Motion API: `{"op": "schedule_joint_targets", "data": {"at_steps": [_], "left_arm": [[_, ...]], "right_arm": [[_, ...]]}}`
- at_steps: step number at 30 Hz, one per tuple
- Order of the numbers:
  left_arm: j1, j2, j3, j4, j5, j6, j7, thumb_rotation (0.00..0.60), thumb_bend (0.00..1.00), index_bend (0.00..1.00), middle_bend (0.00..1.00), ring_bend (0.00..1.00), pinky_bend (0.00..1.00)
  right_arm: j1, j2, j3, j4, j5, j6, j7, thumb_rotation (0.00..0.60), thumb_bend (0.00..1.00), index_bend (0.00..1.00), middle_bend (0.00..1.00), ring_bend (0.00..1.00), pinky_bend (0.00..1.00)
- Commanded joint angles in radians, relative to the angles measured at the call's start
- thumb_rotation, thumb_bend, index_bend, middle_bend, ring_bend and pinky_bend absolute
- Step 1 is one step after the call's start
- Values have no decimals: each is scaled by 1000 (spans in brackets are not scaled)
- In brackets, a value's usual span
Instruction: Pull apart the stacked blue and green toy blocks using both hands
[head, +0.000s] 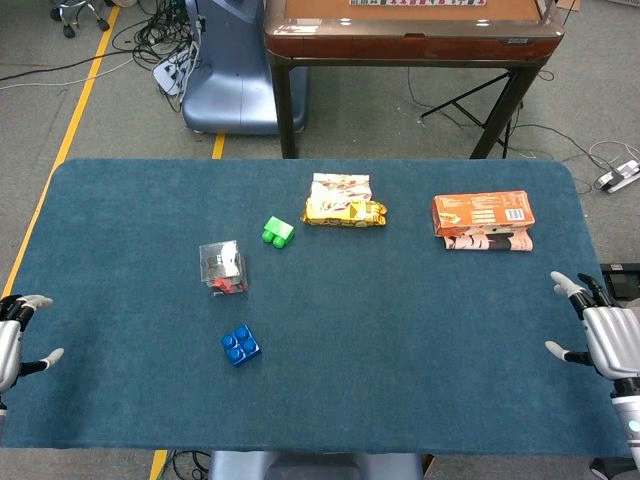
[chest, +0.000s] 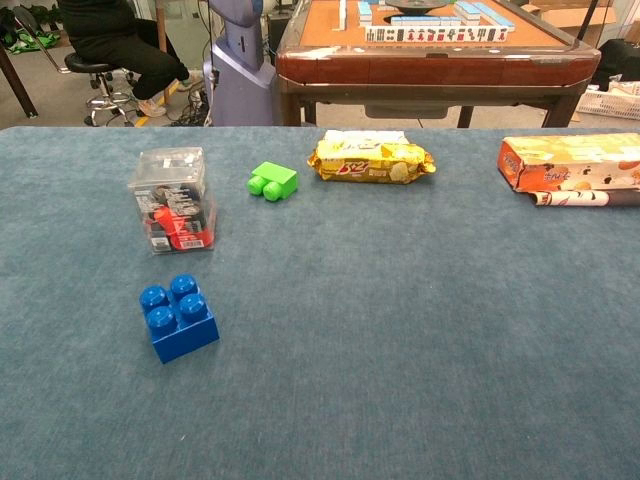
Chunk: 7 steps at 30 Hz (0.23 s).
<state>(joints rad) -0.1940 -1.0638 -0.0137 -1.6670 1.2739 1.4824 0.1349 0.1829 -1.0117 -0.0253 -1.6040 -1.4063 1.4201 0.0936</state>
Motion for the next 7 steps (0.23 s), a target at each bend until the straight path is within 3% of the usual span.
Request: {"op": "schedule_joint_targets", "data": {"at_steps": [1, 7], "left_arm": [[7, 7, 7, -5, 11, -10, 8, 600, 0, 343, 259, 163, 252], [16, 0, 3, -6, 23, -23, 12, 600, 0, 334, 259, 163, 252]], "right_arm": [[-18, -9, 1, 9, -6, 16, 7, 600, 0, 144, 269, 284, 348], [-28, -19, 11, 15, -13, 6, 13, 600, 0, 154, 269, 284, 348]]}}
